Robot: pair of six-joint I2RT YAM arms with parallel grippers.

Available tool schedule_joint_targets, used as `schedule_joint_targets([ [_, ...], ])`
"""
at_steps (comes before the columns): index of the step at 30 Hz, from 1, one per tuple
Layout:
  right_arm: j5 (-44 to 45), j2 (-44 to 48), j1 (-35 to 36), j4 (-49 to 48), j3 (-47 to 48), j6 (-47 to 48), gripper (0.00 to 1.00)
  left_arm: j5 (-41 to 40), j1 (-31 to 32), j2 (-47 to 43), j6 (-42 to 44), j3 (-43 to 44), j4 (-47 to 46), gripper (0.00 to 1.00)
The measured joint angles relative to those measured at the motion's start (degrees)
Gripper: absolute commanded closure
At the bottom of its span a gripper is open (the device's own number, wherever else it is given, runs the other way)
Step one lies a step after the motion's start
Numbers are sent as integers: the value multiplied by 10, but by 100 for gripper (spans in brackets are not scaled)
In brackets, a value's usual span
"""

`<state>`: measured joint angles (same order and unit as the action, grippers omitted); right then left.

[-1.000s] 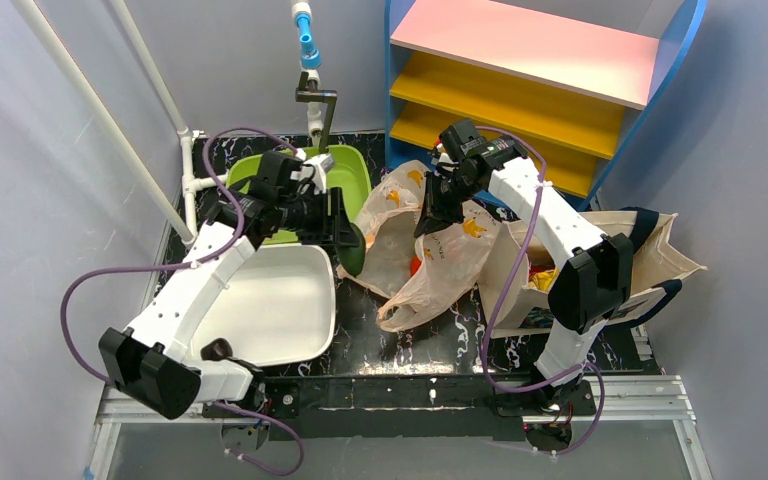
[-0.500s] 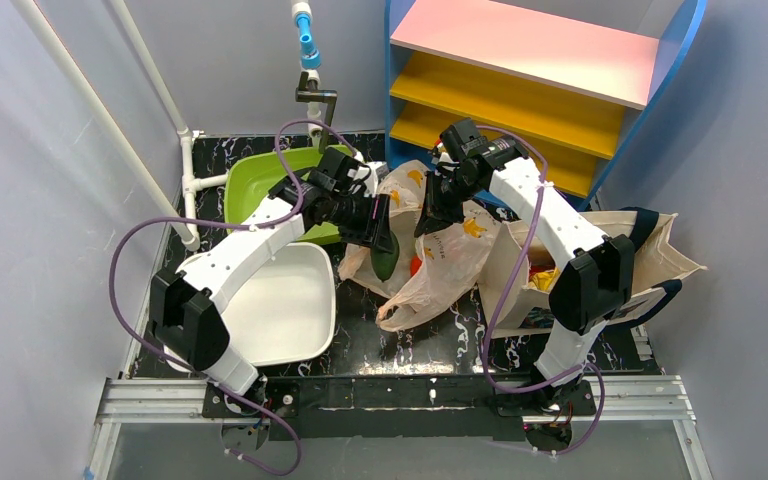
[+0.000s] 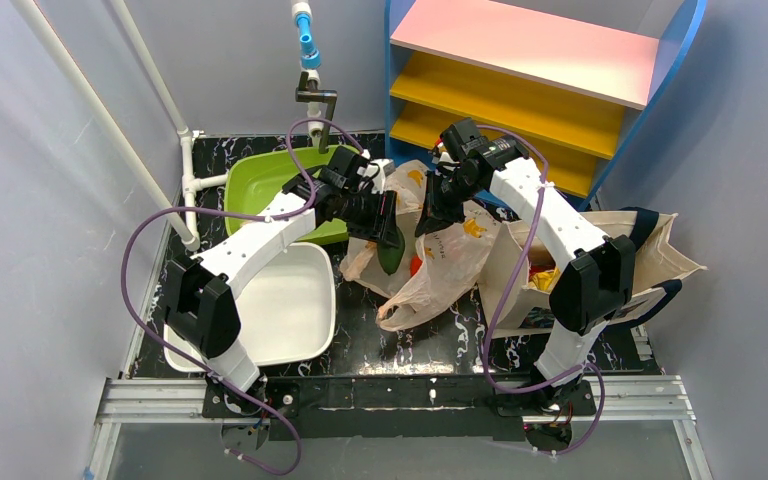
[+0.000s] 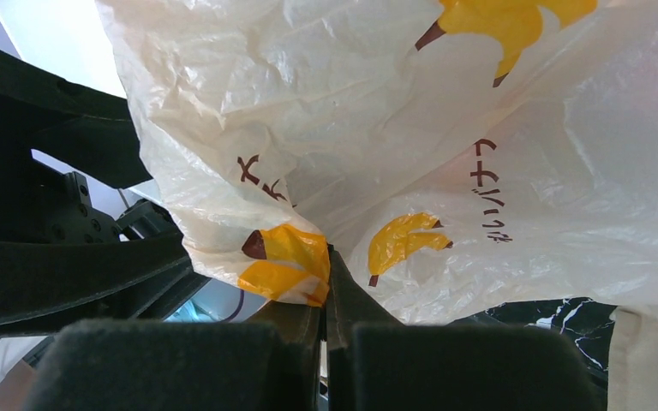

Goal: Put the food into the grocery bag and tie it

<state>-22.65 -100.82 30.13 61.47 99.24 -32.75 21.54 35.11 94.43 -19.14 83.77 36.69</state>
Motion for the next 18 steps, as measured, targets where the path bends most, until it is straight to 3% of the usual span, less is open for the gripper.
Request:
schedule_joint_targets([
  [4,0,0,0,1,0,0,99,3,0,0,-10,0,-21,33],
  [5,0,0,0,1,0,0,99,4,0,0,-13,0,-26,22],
  [6,1,0,0,1,0,0,99,6,0,0,-16,0,-32,5],
  [18,4,0,0,2,7,2,99,11,0,0,-32,0,-50,2],
])
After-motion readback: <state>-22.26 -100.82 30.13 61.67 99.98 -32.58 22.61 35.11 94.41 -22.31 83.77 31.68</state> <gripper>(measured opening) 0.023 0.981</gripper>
